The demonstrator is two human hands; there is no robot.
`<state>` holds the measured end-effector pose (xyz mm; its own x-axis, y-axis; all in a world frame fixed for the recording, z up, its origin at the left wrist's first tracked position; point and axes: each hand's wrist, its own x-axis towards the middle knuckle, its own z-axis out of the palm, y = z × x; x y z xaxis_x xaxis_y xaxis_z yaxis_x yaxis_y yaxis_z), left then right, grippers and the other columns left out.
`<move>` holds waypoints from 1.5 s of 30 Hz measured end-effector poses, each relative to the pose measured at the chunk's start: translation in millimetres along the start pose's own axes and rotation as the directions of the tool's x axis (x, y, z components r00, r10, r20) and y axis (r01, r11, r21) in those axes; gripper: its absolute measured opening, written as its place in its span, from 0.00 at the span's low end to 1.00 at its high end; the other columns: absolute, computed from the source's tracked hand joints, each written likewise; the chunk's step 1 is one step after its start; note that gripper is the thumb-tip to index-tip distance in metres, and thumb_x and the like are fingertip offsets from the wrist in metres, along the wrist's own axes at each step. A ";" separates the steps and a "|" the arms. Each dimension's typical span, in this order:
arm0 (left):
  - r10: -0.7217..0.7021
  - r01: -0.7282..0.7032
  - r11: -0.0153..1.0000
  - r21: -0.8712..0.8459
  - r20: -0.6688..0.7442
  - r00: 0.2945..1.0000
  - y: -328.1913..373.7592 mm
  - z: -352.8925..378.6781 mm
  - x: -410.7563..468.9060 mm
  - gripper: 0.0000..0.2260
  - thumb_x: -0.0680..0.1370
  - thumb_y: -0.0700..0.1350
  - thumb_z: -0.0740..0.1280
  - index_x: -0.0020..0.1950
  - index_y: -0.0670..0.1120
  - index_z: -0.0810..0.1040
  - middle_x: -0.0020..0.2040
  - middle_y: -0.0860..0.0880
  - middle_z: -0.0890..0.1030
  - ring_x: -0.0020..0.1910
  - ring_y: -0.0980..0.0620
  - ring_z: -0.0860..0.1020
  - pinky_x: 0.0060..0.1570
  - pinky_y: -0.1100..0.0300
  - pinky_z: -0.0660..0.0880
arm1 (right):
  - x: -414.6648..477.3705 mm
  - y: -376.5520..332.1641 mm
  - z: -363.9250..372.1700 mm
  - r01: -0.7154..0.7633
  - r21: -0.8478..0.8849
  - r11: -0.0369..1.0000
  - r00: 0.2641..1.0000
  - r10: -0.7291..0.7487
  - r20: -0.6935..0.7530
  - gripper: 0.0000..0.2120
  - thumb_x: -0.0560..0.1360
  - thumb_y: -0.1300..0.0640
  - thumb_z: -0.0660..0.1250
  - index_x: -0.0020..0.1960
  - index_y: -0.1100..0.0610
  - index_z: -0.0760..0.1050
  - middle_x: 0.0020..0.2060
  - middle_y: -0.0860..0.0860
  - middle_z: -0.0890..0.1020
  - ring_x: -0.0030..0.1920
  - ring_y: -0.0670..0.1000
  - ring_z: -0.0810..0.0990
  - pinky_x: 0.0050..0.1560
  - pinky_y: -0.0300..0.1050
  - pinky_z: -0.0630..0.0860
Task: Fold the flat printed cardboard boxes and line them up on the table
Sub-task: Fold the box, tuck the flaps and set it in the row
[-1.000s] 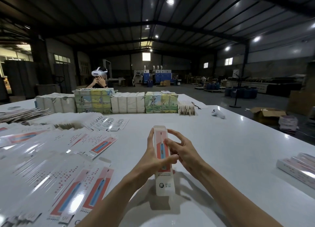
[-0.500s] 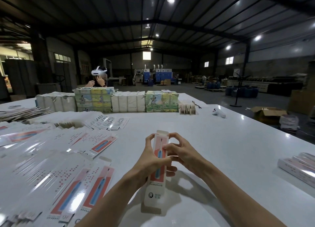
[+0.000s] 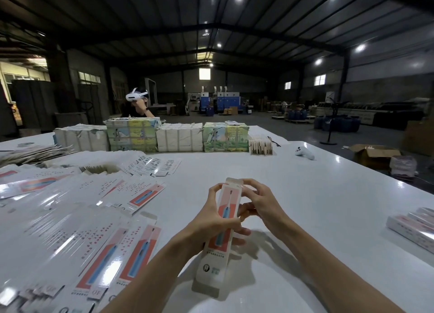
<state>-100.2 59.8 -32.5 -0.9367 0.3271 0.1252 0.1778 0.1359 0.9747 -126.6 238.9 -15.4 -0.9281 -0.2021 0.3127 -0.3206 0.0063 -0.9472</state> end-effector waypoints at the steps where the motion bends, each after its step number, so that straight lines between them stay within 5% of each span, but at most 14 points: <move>1: 0.002 -0.002 1.000 0.016 -0.004 1.000 -0.9 -0.1 0.1 0.44 0.68 0.44 0.83 0.62 0.80 0.58 0.61 0.48 0.74 0.48 0.52 0.87 0.41 0.57 0.84 | -1.3 -0.7 -1.5 0.034 -0.026 0.999 0.999 -0.034 -0.006 0.11 0.85 0.53 0.66 0.65 0.53 0.78 0.50 0.55 0.88 0.40 0.64 0.88 0.38 0.55 0.86; 8: 0.002 -0.002 1.000 0.010 0.019 1.000 1.4 3.1 -0.5 0.44 0.68 0.44 0.80 0.65 0.77 0.56 0.63 0.47 0.74 0.49 0.48 0.88 0.41 0.56 0.84 | -2.0 -1.5 -0.3 0.197 -0.147 0.969 0.973 -0.211 -0.089 0.12 0.85 0.59 0.62 0.60 0.51 0.84 0.50 0.47 0.89 0.47 0.54 0.89 0.43 0.48 0.86; 13: 0.018 -0.020 0.999 0.030 0.065 0.998 -0.6 5.2 -3.8 0.45 0.71 0.42 0.79 0.69 0.75 0.54 0.63 0.47 0.77 0.49 0.44 0.88 0.43 0.54 0.85 | 1.3 -6.5 -0.3 0.096 0.007 0.995 0.992 -0.095 -0.087 0.13 0.81 0.50 0.66 0.52 0.58 0.84 0.45 0.55 0.87 0.49 0.59 0.88 0.47 0.48 0.85; 17: 0.041 -0.044 0.999 0.030 0.076 0.996 -0.2 4.4 -4.5 0.45 0.72 0.42 0.79 0.68 0.76 0.54 0.61 0.45 0.75 0.46 0.45 0.88 0.40 0.57 0.84 | 5.0 -4.6 -5.3 -0.022 0.148 0.989 0.997 0.032 -0.067 0.05 0.81 0.59 0.71 0.51 0.59 0.85 0.45 0.59 0.86 0.49 0.60 0.88 0.46 0.49 0.85; 24: 0.074 -0.076 0.995 0.071 0.026 0.997 -2.2 5.5 -5.3 0.50 0.70 0.41 0.81 0.70 0.76 0.50 0.60 0.44 0.73 0.48 0.53 0.87 0.41 0.57 0.84 | 7.0 -4.8 -9.5 -0.110 0.235 0.966 0.990 0.127 -0.061 0.06 0.80 0.61 0.71 0.53 0.63 0.84 0.46 0.60 0.86 0.49 0.58 0.88 0.45 0.50 0.85; 39: 0.018 -0.018 0.999 -0.050 -0.012 1.000 4.4 0.6 -8.9 0.45 0.72 0.38 0.78 0.69 0.74 0.55 0.59 0.40 0.75 0.45 0.42 0.88 0.41 0.53 0.85 | -5.7 -15.8 6.9 -0.023 0.119 0.993 0.999 0.019 0.038 0.12 0.82 0.61 0.69 0.64 0.59 0.83 0.56 0.55 0.87 0.57 0.55 0.86 0.59 0.50 0.84; 45: -0.003 -0.001 0.994 -0.108 -0.034 0.999 3.6 0.0 -9.3 0.42 0.72 0.37 0.77 0.65 0.75 0.59 0.58 0.36 0.76 0.45 0.39 0.88 0.42 0.50 0.85 | -2.9 -7.7 12.9 0.025 0.012 1.000 1.000 -0.025 -0.013 0.10 0.80 0.59 0.73 0.60 0.55 0.84 0.56 0.51 0.87 0.55 0.53 0.87 0.55 0.46 0.85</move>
<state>-90.9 57.2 -30.2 -0.9468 0.2950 0.1288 0.1449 0.0335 0.9889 -118.9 226.8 -10.0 -0.9223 -0.1894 0.3370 -0.3413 -0.0106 -0.9399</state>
